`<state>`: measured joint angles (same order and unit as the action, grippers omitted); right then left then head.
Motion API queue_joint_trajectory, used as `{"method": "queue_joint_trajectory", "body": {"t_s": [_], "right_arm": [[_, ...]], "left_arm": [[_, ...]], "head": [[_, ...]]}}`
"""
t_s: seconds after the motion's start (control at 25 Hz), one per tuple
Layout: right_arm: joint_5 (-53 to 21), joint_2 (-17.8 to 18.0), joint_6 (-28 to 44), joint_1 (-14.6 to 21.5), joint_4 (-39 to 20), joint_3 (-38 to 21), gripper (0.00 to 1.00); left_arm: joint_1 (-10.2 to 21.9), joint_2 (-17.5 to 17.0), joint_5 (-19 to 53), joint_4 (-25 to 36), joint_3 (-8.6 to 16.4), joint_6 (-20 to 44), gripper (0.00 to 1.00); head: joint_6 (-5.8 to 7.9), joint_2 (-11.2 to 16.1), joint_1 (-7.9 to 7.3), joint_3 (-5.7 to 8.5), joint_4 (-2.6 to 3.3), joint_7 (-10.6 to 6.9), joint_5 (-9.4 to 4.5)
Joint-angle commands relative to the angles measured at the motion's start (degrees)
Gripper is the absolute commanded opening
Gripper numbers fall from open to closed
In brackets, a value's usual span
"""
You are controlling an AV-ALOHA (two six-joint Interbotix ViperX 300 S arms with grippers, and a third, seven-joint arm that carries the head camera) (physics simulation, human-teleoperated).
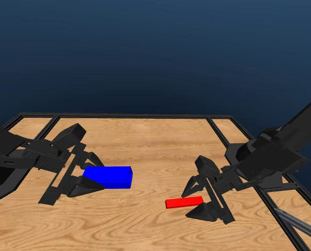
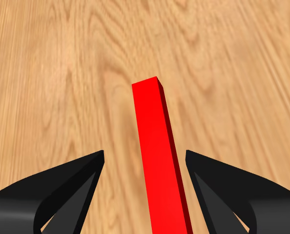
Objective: Insert peg into socket
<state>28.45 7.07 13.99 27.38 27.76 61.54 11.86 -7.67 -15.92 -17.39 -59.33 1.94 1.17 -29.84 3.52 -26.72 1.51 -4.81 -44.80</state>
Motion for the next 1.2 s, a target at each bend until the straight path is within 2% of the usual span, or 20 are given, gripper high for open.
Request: {"method": "queue_joint_trajectory", "body": {"t_s": [0.04, 0.12, 0.16, 0.2, 0.24, 0.28, 0.32, 0.44, 0.52, 0.56, 0.6, 0.64, 0.68, 0.72, 0.76, 0.84, 0.88, 0.96, 1.08, 1.2], "right_arm": [[0.7, 0.3, -0.1, 0.2, 0.3, 0.1, 0.00], [2.7, 1.2, -0.7, 2.6, 3.8, -0.7, 0.00], [0.5, 0.8, -4.6, 0.7, 2.4, -0.9, 0.00], [4.9, 1.2, -6.2, 1.5, 3.6, -0.6, 0.00], [2.4, -1.6, -8.8, -0.2, 3.7, -2.3, 0.00], [3.9, -2.3, -10.6, -0.3, 4.6, -0.3, 0.00], [1.9, -2.8, -13.7, -1.2, 4.0, -2.3, 0.00], [-0.7, -7.1, -19.0, -4.2, 3.1, -5.4, 0.00], [-2.0, -9.6, -21.4, -6.5, 1.7, -8.4, 0.00], [-4.8, -9.1, -21.1, -7.1, 1.1, -8.1, 0.00], [-4.1, -9.4, -24.9, -7.6, 0.4, -9.0, 0.00], [-5.0, -10.8, -25.4, -8.8, 0.0, -10.8, 0.00], [-5.4, -9.8, -26.5, -8.8, -0.3, -10.2, 0.00], [-5.3, -10.9, -27.3, -9.6, -0.5, -11.8, 0.00], [-6.0, -10.8, -27.4, -10.3, -1.2, -11.9, 0.00], [-8.5, -11.6, -28.5, -11.3, -2.6, -11.9, 0.00], [-8.7, -11.1, -28.3, -12.2, -2.7, -12.8, 0.00], [-11.3, -11.2, -28.9, -13.0, -4.1, -13.3, 0.00], [-13.1, -12.3, -30.2, -13.3, -5.1, -16.1, 0.00], [-15.3, -10.9, -27.4, -14.5, -7.4, -17.5, 0.00]], "left_arm": [[1.7, -1.2, -2.8, -1.6, 1.0, -0.9, 0.00], [2.5, -1.3, -4.6, -2.8, 0.4, -1.0, 0.00], [2.5, -1.6, -4.0, -3.1, 1.0, -1.5, 0.00], [3.0, -2.4, -6.5, -4.3, 0.8, -1.3, 0.00], [2.6, -1.7, -5.1, -4.9, 1.9, -2.2, 0.00], [3.5, -0.9, -3.1, -4.7, 1.3, -3.1, 0.00], [2.7, -3.1, -1.7, -3.8, 3.1, -2.5, 0.00], [3.7, -1.5, -2.9, -5.3, 2.2, -3.8, 0.00], [4.0, -1.6, -3.6, -5.9, 2.9, -3.9, 0.00], [4.0, -2.3, -6.2, -6.5, 2.1, -2.7, 0.00], [4.2, -1.9, -4.1, -5.7, 2.8, -3.6, 0.00], [4.3, -2.6, -3.9, -5.7, 3.7, -3.5, 0.00], [4.6, -1.5, -4.3, -6.3, 2.3, -4.0, 0.00], [4.5, -2.7, -2.5, -4.1, 2.7, -3.0, 0.00], [4.8, -2.0, -4.4, -6.7, 2.2, -4.6, 0.00], [4.4, -1.1, -2.0, -5.8, 1.6, -3.5, 0.00], [5.7, -0.8, -6.2, -7.0, 1.8, -4.2, 0.00], [5.2, -2.1, -3.5, -6.6, 3.0, -4.3, 0.00], [6.3, -0.7, -6.5, -5.9, 1.3, -3.8, 0.00], [6.0, -1.4, -5.1, -8.7, 2.5, -6.8, 0.00]], "head": [[0.20, -0.8, -0.09, 0.38, -0.04, 0.15, 0.49], [0.16, -0.8, -0.24, 0.39, -0.09, 0.23, 0.37], [0.14, -0.9, -0.28, 0.40, -0.11, 0.19, 0.39], [0.06, -0.9, -0.31, 0.38, -0.14, 0.12, 0.42], [-0.02, -0.9, -0.36, 0.37, -0.17, 0.12, 0.49], [-0.11, -1.0, -0.43, 0.35, -0.21, 0.15, 0.50], [-0.19, -1.0, -0.49, 0.33, -0.24, 0.19, 0.54], [-0.68, -1.0, -0.86, 0.19, -0.47, 0.60, 0.74], [-0.98, -1.0, -1.24, 0.17, -0.66, 0.88, 0.86], [-1.10, -0.9, -1.48, 0.16, -0.76, 1.00, 0.94], [-1.22, -0.9, -1.78, 0.14, -0.88, 1.25, 1.10], [-1.35, -0.9, -2.11, 0.14, -1.01, 1.45, 1.18], [-1.39, -0.8, -2.30, 0.14, -1.07, 1.54, 1.19], [-1.44, -0.8, -2.61, 0.15, -1.18, 1.70, 1.22], [-1.48, -0.8, -2.91, 0.15, -1.27, 1.81, 1.26], [-1.50, -0.7, -3.40, 0.17, -1.41, 1.80, 1.26], [-1.49, -0.7, -3.52, 0.18, -1.44, 1.75, 1.23], [-1.39, -0.6, -3.87, 0.17, -1.50, 1.58, 1.18], [-1.27, -0.5, -4.23, 0.18, -1.56, 1.35, 1.14], [-1.15, -0.5, -4.59, 0.21, -1.61, 0.98, 1.36]]}}
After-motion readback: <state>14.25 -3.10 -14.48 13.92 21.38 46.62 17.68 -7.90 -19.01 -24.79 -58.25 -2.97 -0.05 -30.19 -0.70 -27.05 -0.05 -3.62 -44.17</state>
